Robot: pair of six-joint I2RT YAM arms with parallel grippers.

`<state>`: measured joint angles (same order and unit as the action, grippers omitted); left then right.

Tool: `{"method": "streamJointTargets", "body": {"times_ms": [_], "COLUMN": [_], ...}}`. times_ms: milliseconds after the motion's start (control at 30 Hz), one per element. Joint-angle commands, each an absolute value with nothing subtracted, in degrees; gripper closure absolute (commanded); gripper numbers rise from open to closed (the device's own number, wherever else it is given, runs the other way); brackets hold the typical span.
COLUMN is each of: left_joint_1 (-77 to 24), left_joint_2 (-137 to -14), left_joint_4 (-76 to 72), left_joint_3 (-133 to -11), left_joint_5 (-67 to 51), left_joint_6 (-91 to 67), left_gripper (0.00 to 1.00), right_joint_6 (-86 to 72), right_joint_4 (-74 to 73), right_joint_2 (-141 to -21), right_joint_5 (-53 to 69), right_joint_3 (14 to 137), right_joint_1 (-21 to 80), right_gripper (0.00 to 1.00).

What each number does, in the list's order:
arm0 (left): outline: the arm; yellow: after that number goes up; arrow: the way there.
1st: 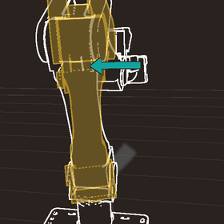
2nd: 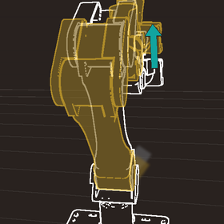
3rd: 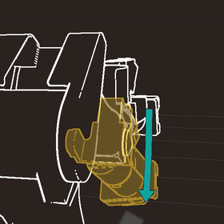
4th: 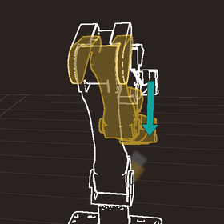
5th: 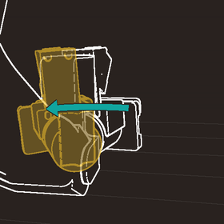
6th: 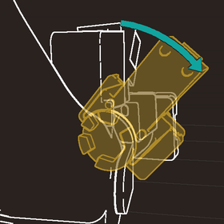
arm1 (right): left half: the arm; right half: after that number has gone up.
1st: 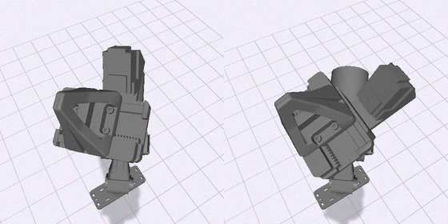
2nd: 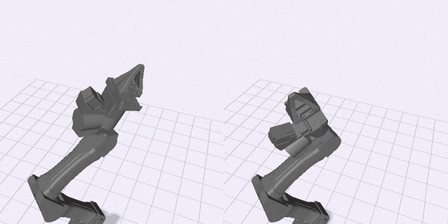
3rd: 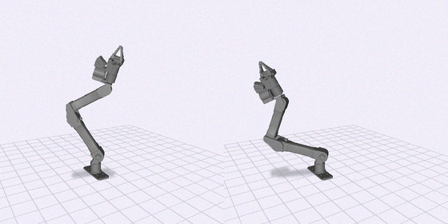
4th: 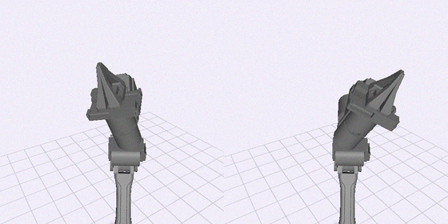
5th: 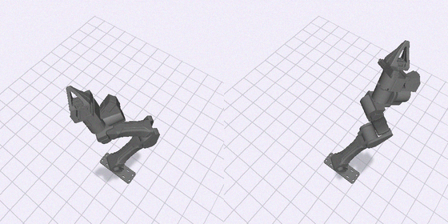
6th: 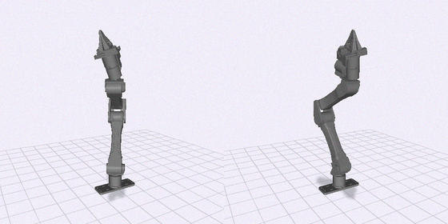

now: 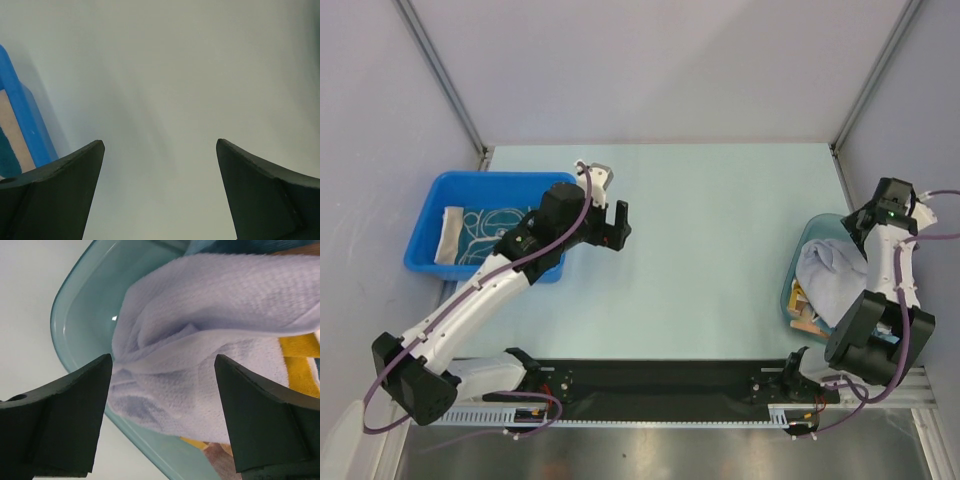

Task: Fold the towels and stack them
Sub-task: Grab crumpled towel, then move the towel to the center of the board

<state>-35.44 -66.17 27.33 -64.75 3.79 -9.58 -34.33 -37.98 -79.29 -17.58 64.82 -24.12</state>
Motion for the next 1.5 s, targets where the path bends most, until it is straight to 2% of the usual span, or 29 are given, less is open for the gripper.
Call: {"method": "streamJointTargets", "body": {"times_ms": [0, 300, 400, 433, 500, 533, 600, 667, 733, 933, 1167, 1233, 1333, 1367, 1467], "left_joint_1": [-35.3, -35.3, -35.3, -35.3, -35.3, -35.3, -35.3, -35.3, -35.3, -35.3, -35.3, -35.3, -35.3, -35.3, -35.3], "left_joint_2": [-64.3, -66.6, -67.4, -67.7, -67.6, -67.5, -67.2, -66.4, -65.4, -63.1, -60.3, -59.9, -58.7, -58.5, -58.3], "left_joint_4": [22.9, 23.1, 24.4, 25.0, 25.1, 24.6, 24.3, 23.6, 23.0, 23.5, 25.2, 26.1, 26.7, 26.7, 27.0], "left_joint_3": [-62.9, -62.3, -62.7, -62.8, -63.0, -62.9, -62.4, -61.7, -61.5, -64.7, -67.3, -67.2, -65.8, -65.5, -64.2], "left_joint_5": [3.6, 4.2, 6.9, 8.2, 8.3, 7.7, 5.6, 3.4, 3.3, 2.6, 3.7, 5.1, 5.5, 5.2, 4.3], "left_joint_6": [-8.8, -7.6, -6.2, -5.9, -5.8, -5.9, -6.9, -7.8, -8.5, -8.8, -9.6, -10.5, -11.7, -11.8, -12.3], "left_gripper": [0.0, 0.0, 0.01, 0.02, 0.02, 0.02, 0.02, 0.02, 0.01, 0.0, 0.0, 0.01, 0.03, 0.03, 0.04], "right_joint_6": [-40.5, -42.3, -42.9, -43.0, -42.5, -42.1, -39.6, -36.5, -34.4, -30.4, -33.1, -32.4, -30.9, -30.6, -28.7], "right_joint_4": [-36.5, -34.2, -33.3, -33.2, -32.4, -32.5, -31.0, -30.2, -33.3, -35.7, -27.7, -30.5, -32.7, -32.8, -29.1], "right_joint_2": [-79.6, -85.8, -86.8, -86.9, -86.1, -85.8, -83.9, -81.2, -80.2, -79.8, -78.8, -77.7, -73.5, -72.3, -69.8], "right_joint_5": [-21.6, -16.6, -14.9, -14.2, -12.6, -11.5, -5.5, 2.1, 4.2, 13.4, 24.3, 20.0, 15.8, 14.9, 18.1], "right_joint_3": [64.9, 64.4, 64.1, 64.1, 64.7, 65.3, 68.0, 71.1, 79.4, 100.2, 102.9, 101.5, 89.8, 80.1, 61.2], "right_joint_1": [-26.3, -30.1, -31.3, -31.8, -31.8, -31.8, -31.6, -29.4, -26.0, -8.6, 4.2, 7.2, 9.8, 10.4, 13.6], "right_gripper": [0.12, 0.14, 0.22, 0.43, 0.69, 0.88, 1.0, 1.0, 1.0, 1.0, 1.0, 1.0, 1.0, 1.0, 0.95]}}
